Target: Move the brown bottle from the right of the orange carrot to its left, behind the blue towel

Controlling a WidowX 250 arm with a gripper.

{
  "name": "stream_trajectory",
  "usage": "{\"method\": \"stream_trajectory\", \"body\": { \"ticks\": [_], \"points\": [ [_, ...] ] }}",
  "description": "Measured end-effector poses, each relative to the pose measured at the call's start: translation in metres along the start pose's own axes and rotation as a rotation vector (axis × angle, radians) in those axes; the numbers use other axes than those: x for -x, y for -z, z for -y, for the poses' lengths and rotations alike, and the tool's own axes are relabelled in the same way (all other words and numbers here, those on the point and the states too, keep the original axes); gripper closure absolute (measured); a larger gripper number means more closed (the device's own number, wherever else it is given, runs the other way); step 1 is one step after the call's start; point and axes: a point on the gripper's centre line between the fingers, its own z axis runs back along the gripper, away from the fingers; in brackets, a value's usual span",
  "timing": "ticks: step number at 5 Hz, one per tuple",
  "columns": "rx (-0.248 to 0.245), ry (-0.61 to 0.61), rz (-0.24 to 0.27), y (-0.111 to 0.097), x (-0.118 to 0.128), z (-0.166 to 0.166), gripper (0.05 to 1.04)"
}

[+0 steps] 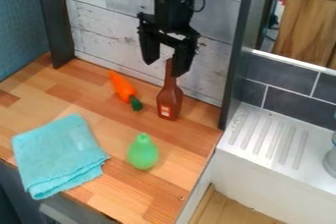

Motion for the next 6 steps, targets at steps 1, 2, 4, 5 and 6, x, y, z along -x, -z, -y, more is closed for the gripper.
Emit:
{"method": "stream_trajectory", "body": {
  "ticks": [1, 2, 4, 5, 6],
  "points": [
    [0.003, -0.005, -0.01, 0.007, -0.004, -0.001, 0.083],
    [0.006, -0.004, -0.019, 0.012, -0.007, -0.001, 0.1],
    [0.009, -0.009, -0.025, 0.02, -0.013, -0.001, 0.424],
    [-0.001, -0.027, -0.036, 0.019, -0.011, -0.002, 0.666],
    [-0.005, -0.043, -0.072, 0.012, -0.007, -0.003, 0.74]
  ]
}}
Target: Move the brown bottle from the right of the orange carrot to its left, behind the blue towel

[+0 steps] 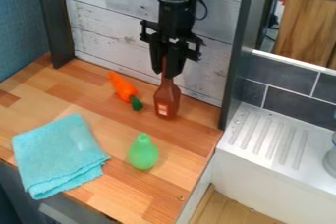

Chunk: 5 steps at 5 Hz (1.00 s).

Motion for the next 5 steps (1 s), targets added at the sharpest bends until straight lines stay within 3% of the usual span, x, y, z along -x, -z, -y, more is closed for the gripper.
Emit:
{"method": "stream_trajectory", "body": {
  "ticks": [1, 2, 3, 4, 5],
  "points": [
    [-0.029, -0.009, -0.061, -0.005, 0.009, -0.005, 0.74],
    [-0.008, 0.03, -0.012, -0.046, 0.022, 0.0, 0.74],
    [0.001, -0.014, -0.081, -0.06, 0.044, -0.013, 0.74],
    [-0.008, -0.136, -0.124, -0.062, 0.06, -0.053, 0.74],
    [-0.036, -0.231, -0.166, -0.047, 0.06, -0.088, 0.74]
  ]
}}
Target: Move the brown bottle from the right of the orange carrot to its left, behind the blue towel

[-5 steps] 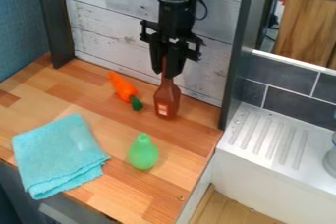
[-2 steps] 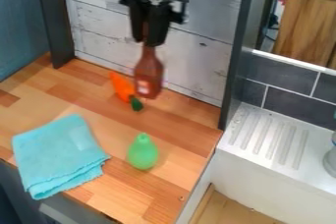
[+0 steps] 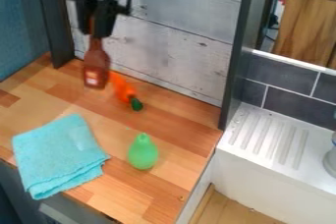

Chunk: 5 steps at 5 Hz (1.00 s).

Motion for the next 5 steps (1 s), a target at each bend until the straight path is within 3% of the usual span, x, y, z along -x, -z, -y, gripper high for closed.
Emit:
{"method": "stream_trajectory", "body": {
  "ticks": [1, 2, 3, 5],
  "points": [
    [-0.045, -0.035, -0.021, 0.014, -0.015, -0.012, 0.74],
    [-0.092, -0.026, -0.116, 0.031, -0.027, -0.024, 0.74],
    [-0.083, -0.07, -0.165, 0.053, -0.034, -0.041, 0.74],
    [0.0, -0.138, -0.139, 0.062, -0.022, -0.068, 0.74]
  ]
}}
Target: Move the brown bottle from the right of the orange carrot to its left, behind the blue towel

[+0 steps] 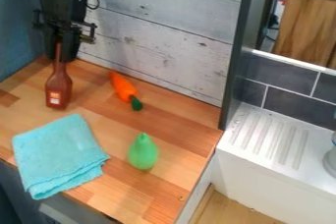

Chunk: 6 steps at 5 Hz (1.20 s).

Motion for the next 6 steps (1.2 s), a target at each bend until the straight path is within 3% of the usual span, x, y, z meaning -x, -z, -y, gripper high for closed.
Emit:
{"method": "stream_trajectory", "body": {
  "ticks": [2, 3, 4, 5, 6],
  "points": [
    [0.066, 0.037, 0.071, 0.005, 0.012, -0.014, 0.699],
    [0.08, 0.011, 0.036, 0.004, 0.02, -0.027, 0.401],
    [0.088, 0.007, 0.043, 0.0, 0.028, -0.037, 0.124],
    [0.069, 0.011, 0.106, -0.025, 0.046, -0.038, 0.079],
    [0.02, 0.086, 0.164, -0.042, 0.048, -0.021, 0.083]
  ]
}}
